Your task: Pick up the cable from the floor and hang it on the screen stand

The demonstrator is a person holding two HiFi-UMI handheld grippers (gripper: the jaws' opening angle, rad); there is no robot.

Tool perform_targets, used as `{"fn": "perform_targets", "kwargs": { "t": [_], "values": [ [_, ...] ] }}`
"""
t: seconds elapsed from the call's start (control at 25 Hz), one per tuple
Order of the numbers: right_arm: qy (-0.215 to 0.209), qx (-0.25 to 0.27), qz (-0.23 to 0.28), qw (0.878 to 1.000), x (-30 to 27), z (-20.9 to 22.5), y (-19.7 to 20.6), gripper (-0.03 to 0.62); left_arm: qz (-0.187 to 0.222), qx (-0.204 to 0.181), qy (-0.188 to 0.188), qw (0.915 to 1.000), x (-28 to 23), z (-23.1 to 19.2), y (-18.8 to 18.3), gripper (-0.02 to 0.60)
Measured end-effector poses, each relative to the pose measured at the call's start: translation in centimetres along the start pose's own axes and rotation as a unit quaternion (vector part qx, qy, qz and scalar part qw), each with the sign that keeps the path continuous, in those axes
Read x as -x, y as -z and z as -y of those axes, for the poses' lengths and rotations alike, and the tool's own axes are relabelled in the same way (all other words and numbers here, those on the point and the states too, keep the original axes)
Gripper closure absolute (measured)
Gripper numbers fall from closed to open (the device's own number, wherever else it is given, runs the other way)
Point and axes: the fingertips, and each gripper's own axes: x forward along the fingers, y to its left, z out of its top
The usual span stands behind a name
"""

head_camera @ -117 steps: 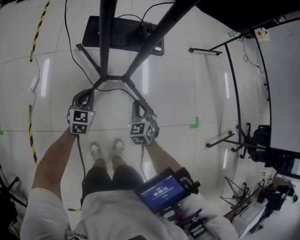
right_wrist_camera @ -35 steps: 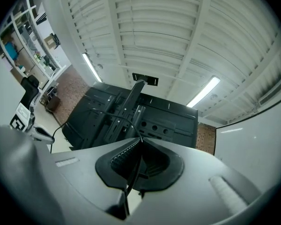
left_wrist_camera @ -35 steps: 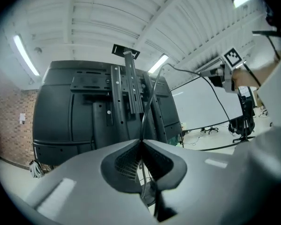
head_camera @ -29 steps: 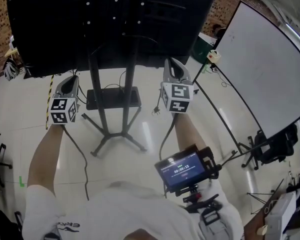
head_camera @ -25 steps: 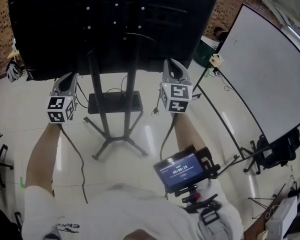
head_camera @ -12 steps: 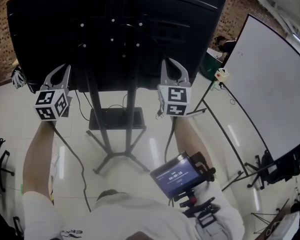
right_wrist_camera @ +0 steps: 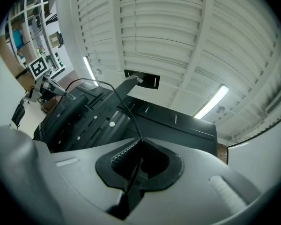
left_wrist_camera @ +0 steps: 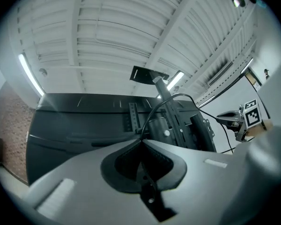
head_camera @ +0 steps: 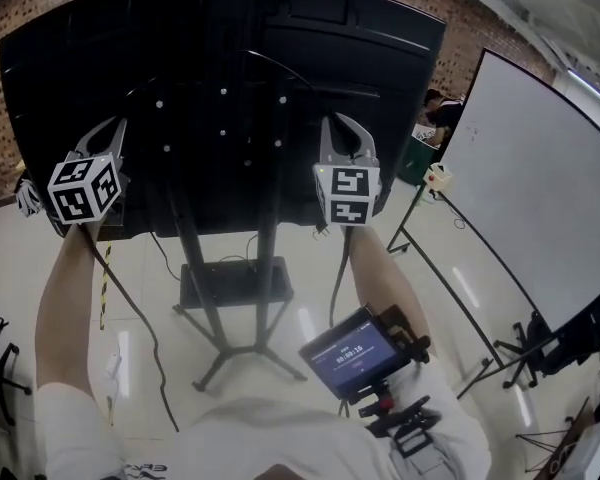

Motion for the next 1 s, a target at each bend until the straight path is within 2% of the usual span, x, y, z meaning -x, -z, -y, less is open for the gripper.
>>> {"fn": "perform_targets", "kwargs": {
  "t": [0.28, 0.68, 1.0],
  "values": [
    [0.023, 0.039, -0.032, 0.998, -3.8, 0.5, 0.8, 0.566, -0.035, 0.003, -0.005, 0.9994, -3.6, -1.9, 0.3, 0.575],
    [0.010, 0.117, -0.066, 0.991, -4.7, -1.9, 2.3, 0.566, -0.081, 0.009, -0.017, 0.9965, -5.5, -2.7, 1.8, 0.575],
    [-0.011, 0.120, -0.069, 0.990, -3.4, -4.8, 4.3, 0.565, -0.098, 0.001, -0.015, 0.9950, -5.8, -2.3, 1.9, 0.575]
  ]
}}
